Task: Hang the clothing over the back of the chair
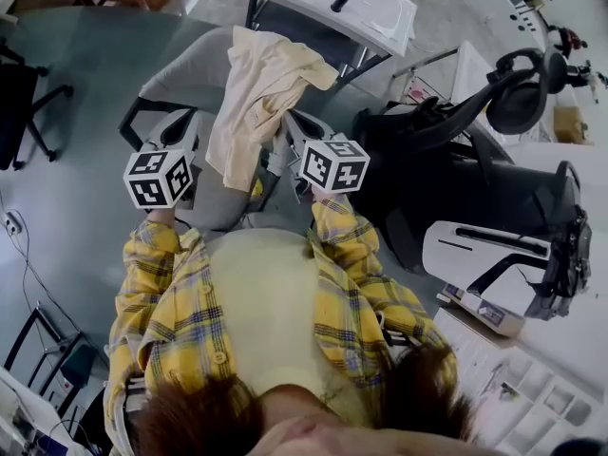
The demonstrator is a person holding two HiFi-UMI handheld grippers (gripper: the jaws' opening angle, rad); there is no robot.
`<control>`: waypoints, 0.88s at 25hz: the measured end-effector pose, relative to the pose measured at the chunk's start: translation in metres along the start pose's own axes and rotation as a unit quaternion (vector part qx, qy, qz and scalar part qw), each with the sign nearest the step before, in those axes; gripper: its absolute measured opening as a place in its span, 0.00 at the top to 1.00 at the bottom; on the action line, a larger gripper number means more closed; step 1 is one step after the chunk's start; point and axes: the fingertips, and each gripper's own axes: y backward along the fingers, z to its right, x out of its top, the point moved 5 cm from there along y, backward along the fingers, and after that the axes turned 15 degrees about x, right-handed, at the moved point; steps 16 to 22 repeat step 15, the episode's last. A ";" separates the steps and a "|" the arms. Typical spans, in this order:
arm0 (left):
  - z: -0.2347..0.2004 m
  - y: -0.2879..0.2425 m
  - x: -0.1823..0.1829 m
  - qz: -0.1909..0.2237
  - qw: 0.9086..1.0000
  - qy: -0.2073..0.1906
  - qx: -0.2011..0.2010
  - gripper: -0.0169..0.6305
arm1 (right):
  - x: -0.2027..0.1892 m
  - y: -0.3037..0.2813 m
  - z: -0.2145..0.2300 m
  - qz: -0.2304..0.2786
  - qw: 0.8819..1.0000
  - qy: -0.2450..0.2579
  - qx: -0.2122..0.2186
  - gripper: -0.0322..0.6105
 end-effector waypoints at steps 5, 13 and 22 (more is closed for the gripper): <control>0.000 0.000 -0.001 -0.002 1.000 0.000 -0.001 0.94 | 0.001 -0.002 -0.002 -0.005 1.000 0.005 0.001 0.93; 0.002 0.004 -0.002 -0.002 1.000 0.002 -0.004 0.94 | 0.000 -0.002 0.000 -0.010 1.000 0.008 -0.006 0.93; 0.003 0.004 -0.002 -0.003 1.000 0.002 -0.005 0.94 | -0.001 -0.001 0.000 -0.011 1.000 0.007 -0.008 0.93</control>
